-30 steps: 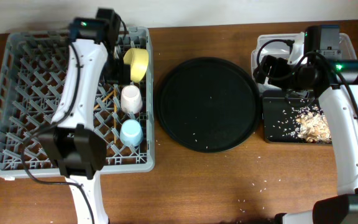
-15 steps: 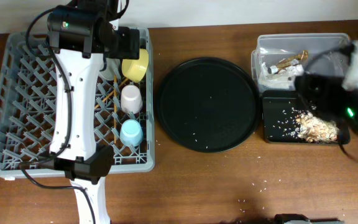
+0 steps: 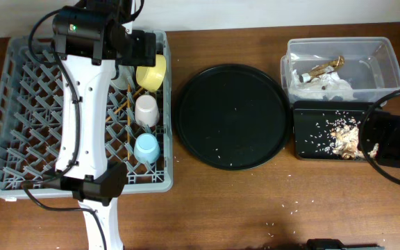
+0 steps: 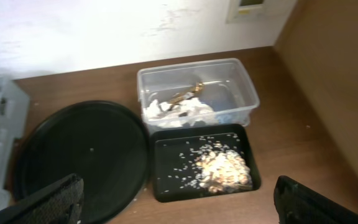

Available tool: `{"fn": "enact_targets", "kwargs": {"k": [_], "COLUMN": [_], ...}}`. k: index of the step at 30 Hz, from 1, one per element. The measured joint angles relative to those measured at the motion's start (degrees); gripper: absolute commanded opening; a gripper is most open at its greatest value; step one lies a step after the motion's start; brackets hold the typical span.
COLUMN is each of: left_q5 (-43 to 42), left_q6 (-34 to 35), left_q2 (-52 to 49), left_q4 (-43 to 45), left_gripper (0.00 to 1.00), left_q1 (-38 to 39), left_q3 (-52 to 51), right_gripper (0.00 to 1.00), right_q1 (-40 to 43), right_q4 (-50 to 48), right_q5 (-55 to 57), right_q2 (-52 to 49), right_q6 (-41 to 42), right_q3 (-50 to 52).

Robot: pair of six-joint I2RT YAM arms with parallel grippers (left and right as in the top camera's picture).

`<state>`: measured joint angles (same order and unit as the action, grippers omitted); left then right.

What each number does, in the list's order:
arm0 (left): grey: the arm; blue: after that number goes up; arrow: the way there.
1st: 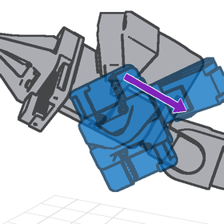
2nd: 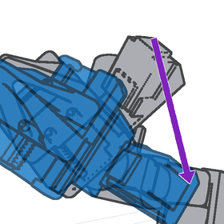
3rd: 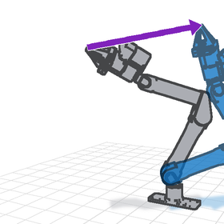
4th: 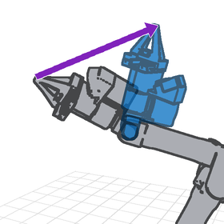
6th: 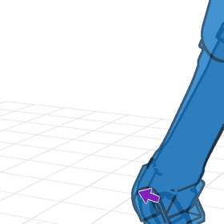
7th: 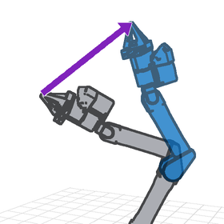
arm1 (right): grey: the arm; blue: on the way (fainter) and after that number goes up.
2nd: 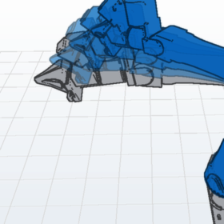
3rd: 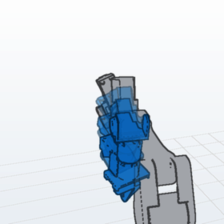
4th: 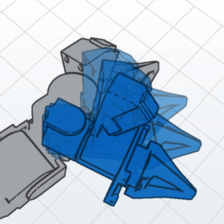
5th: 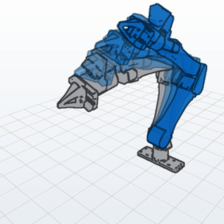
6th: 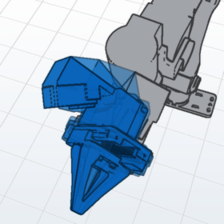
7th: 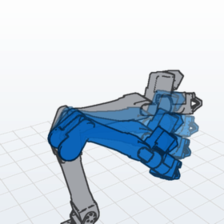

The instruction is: Sort waste into correct bins and load items into the dishwasher rack

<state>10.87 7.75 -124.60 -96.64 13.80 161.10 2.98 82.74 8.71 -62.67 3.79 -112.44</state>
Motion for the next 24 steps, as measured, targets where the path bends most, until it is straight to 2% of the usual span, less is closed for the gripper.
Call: {"fn": "enact_targets", "kwargs": {"k": [8, 11, 14, 15, 19, 24], "left_q5": [0.02, 0.00, -0.02, 0.00, -0.17, -0.35], "left_q6": [0.00, 0.00, 0.02, -0.02, 0.07, 0.04], "left_q2": [0.00, 0.00, 0.00, 0.00, 0.00, 0.00], "left_q4": [0.00, 0.00, -0.02, -0.02, -0.02, -0.04], "left_gripper": [0.99, 0.99, 0.99, 0.99, 0.99, 0.99], "left_q1": [0.00, 0.00, 0.00, 0.00, 0.00, 0.00], "left_q3": [0.00, 0.00, 0.00, 0.00, 0.00, 0.00], "right_gripper": [0.98, 0.98, 0.98, 0.98, 0.99, 0.98], "right_q1": [0.00, 0.00, 0.00, 0.00, 0.00, -0.04], "right_q4": [1.01, -3.52, -14.86, -24.52, -45.75, -65.37], "right_q5": [1.60, 0.37, -0.24, -1.05, -5.46, -11.04], "right_q2": [0.31, 3.34, 8.07, 10.78, 17.88, 28.39], "right_q6": [0.02, 0.09, 0.44, 0.50, 0.55, 0.52], "right_q3": [0.68, 5.40, 14.47, 21.14, 42.32, 68.19]}}
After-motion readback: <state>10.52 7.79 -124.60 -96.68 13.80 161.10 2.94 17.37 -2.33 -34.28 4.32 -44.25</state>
